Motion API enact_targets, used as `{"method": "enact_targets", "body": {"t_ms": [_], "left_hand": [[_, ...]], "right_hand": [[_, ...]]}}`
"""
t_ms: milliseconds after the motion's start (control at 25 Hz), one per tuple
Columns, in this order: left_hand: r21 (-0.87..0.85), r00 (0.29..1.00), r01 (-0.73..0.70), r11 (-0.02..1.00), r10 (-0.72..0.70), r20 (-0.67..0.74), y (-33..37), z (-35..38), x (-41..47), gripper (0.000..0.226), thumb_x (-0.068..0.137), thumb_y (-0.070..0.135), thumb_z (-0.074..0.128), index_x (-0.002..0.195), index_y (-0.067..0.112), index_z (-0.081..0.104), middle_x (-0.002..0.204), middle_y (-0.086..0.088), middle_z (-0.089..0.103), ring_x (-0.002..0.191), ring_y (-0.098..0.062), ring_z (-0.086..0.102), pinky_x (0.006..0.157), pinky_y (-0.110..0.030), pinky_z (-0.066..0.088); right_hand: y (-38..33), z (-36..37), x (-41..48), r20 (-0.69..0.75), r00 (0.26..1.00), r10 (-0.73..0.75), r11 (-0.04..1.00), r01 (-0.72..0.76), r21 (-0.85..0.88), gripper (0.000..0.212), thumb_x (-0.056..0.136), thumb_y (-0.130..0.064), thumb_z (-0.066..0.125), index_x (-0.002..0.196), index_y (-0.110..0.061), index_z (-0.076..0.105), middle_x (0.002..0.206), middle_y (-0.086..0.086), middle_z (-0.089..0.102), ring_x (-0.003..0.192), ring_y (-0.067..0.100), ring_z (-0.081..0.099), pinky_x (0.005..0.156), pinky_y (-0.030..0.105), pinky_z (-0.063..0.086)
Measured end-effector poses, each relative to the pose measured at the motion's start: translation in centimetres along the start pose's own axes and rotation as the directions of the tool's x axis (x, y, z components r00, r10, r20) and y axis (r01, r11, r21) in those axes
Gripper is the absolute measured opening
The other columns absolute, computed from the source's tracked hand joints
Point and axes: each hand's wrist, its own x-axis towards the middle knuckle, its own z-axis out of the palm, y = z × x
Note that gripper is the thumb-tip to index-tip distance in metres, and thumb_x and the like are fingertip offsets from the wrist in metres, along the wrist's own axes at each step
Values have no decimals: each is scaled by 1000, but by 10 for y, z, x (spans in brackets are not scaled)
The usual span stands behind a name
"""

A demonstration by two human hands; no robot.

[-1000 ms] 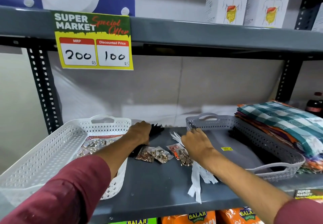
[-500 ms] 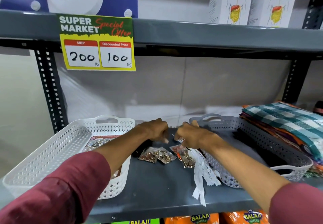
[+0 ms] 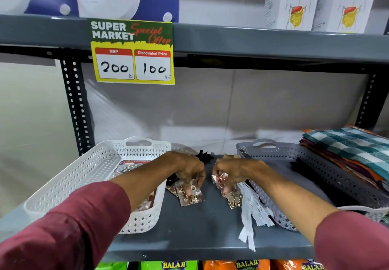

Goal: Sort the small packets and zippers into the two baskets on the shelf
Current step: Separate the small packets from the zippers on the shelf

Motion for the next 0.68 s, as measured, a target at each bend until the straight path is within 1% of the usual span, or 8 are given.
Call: {"method": "enact_targets", "body": {"t_ms": [160, 240, 320, 360, 440, 520, 560, 680], "left_hand": [[-96, 996, -51, 994, 44, -72, -8, 1, -12, 51, 67, 27, 86, 115, 21, 68, 126, -1, 63, 121, -22, 54, 108, -41, 37], [-66, 962, -44, 997, 25, -271, -17, -1, -19, 44, 73, 39, 79, 113, 28, 67, 128, 3, 60, 125, -17, 44, 106, -40, 28], [-24, 894, 7, 1000, -17, -447, -30, -3, -23, 28, 81, 40, 71, 107, 29, 68, 119, 7, 66, 121, -14, 44, 99, -38, 27], [-30, 861, 35, 999, -45, -507, -36, -3, -25, 21, 86, 36, 67, 105, 27, 69, 114, 8, 68, 119, -16, 46, 95, -37, 28], [-54, 809, 90, 994, -105, -579, -45, -6, -27, 18, 92, 28, 61, 107, 24, 70, 113, 7, 70, 119, -20, 48, 93, -37, 29], [-74, 789, 138, 988, -155, -595, -51, -7, -29, 21, 94, 25, 57, 111, 23, 69, 117, 5, 70, 121, -21, 47, 98, -38, 31], [-94, 787, 145, 985, -172, -593, -54, -7, -28, 22, 94, 25, 57, 111, 22, 70, 117, 4, 70, 121, -21, 48, 98, -39, 31], [-158, 780, 129, 979, -199, -593, -56, -5, -25, 21, 92, 30, 61, 106, 21, 73, 113, 4, 72, 118, -21, 53, 96, -39, 33]], "right_hand": [[0, -2, 2, 12, 1000, -21, 994, 19, 107, 74, 77, -17, 79, 141, -18, 42, 147, 4, 48, 137, 27, 42, 111, 42, 36], [-4, -5, 4, -3, 999, -38, 986, 38, 164, 67, 80, -18, 76, 138, -22, 44, 153, 8, 39, 144, 31, 30, 116, 49, 28], [-11, -12, 7, -48, 997, -58, 977, 66, 203, 60, 80, -25, 75, 133, -29, 47, 159, 10, 26, 149, 33, 16, 119, 57, 16], [-15, -16, 8, -61, 995, -83, 969, 95, 228, 56, 80, -28, 75, 130, -30, 48, 157, 10, 30, 147, 32, 22, 118, 57, 20], [-31, -23, 9, -74, 984, -162, 941, 177, 290, 45, 84, -26, 73, 123, -22, 52, 137, 7, 54, 130, 24, 47, 111, 50, 35], [-51, -26, 13, -85, 973, -215, 912, 231, 339, 38, 87, -21, 71, 119, -13, 53, 109, 2, 60, 106, 16, 56, 100, 43, 43], [-61, -24, 15, -78, 969, -234, 907, 246, 341, 39, 88, -20, 71, 121, -13, 52, 110, 3, 61, 106, 16, 56, 98, 38, 43], [-83, -8, 21, -71, 966, -248, 923, 258, 286, 60, 89, -21, 69, 142, -10, 42, 141, 9, 52, 129, 25, 50, 97, 23, 37]]}}
